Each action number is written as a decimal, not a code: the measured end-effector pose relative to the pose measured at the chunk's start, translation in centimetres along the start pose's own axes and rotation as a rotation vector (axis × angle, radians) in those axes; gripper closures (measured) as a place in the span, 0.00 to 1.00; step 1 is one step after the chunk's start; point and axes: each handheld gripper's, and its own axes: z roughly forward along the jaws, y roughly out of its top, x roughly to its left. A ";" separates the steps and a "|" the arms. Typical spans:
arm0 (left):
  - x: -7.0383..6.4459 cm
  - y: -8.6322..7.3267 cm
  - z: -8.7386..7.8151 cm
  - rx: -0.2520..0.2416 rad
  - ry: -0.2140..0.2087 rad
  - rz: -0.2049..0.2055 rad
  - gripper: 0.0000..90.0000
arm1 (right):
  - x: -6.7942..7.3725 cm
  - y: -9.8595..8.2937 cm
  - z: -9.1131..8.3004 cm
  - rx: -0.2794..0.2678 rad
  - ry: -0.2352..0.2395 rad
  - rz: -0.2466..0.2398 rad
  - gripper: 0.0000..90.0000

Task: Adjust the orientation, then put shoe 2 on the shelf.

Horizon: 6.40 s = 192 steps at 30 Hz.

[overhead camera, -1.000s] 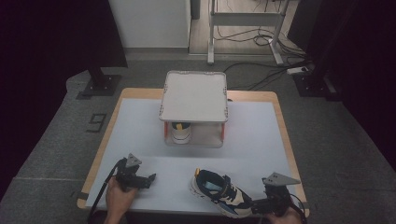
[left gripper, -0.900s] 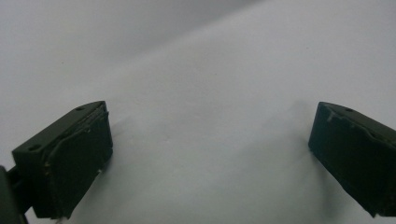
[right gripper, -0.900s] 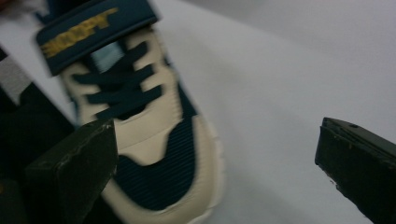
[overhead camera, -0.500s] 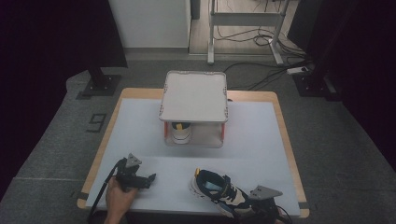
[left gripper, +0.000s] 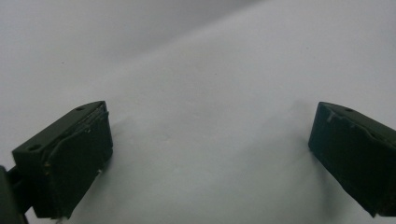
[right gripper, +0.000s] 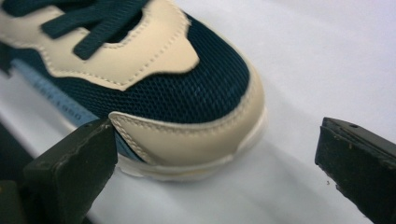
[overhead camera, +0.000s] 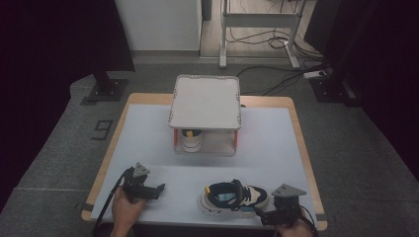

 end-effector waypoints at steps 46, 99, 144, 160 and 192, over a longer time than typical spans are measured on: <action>0.0 0.0 0.0 0.002 0.000 0.002 0.00 | -1.6 7.6 6.1 -0.054 0.050 0.034 0.06; 0.0 0.0 0.0 0.000 0.001 -0.001 0.00 | 8.4 5.2 3.1 -0.040 0.136 -0.053 0.27; 0.0 0.0 0.0 0.001 0.001 0.001 0.00 | 6.5 5.6 2.5 -0.035 0.135 -0.072 0.23; 0.0 0.0 0.0 -0.001 0.002 0.000 0.00 | 7.1 7.2 3.3 -0.064 0.114 -0.024 0.26; 0.0 0.0 0.0 0.002 0.001 0.003 0.00 | 3.0 14.8 7.8 -0.170 -0.065 0.085 0.26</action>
